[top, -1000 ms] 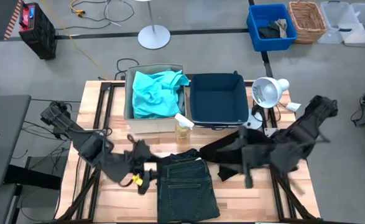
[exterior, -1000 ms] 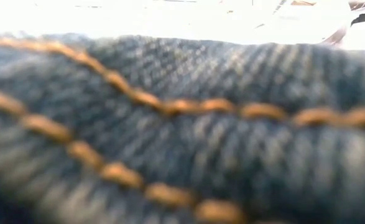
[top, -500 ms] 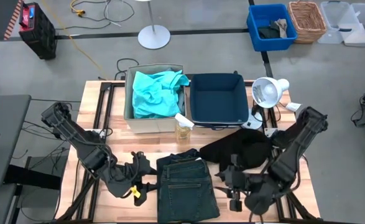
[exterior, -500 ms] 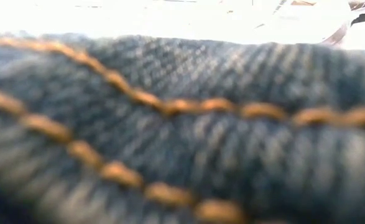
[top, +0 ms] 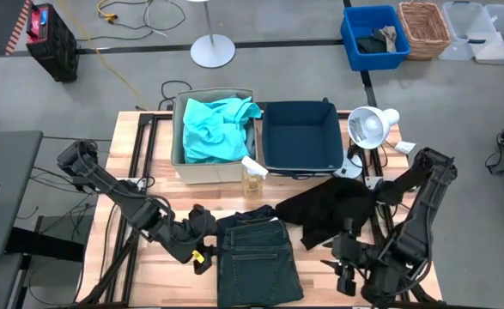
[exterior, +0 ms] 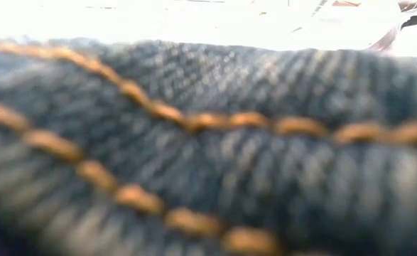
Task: Sort clothes
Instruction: Put the dark blue pants into the blue laundry organizer
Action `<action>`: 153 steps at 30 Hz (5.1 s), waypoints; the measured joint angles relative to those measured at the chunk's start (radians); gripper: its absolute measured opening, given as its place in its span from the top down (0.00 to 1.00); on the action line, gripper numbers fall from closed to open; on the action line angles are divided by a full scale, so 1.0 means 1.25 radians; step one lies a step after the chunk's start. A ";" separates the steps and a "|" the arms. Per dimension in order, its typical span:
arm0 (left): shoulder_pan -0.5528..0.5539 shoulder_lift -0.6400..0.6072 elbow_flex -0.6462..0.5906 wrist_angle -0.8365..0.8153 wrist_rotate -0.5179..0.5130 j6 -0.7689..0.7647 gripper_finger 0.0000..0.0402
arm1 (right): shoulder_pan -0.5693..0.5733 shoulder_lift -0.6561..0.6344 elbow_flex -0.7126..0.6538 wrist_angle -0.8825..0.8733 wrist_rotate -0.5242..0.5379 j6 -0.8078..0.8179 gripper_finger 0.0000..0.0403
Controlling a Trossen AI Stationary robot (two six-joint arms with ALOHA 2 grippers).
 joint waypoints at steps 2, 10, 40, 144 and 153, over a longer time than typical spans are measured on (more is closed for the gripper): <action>0.007 0.011 0.000 0.003 0.005 -0.003 0.41 | 0.000 -0.007 0.000 -0.001 -0.007 -0.014 0.49; 0.022 0.137 0.004 0.105 0.050 0.004 0.41 | -0.013 -0.080 0.044 -0.009 -0.009 -0.101 0.49; 0.039 0.360 0.105 0.026 0.167 -0.004 0.41 | -0.006 -0.172 0.075 -0.053 -0.010 -0.190 0.49; 0.127 0.359 0.053 -0.006 0.111 -0.010 0.21 | -0.009 -0.172 0.075 -0.112 -0.010 -0.216 0.49; 0.136 0.355 -0.037 0.074 0.142 -0.065 0.22 | -0.022 -0.172 0.075 -0.111 -0.010 -0.223 0.49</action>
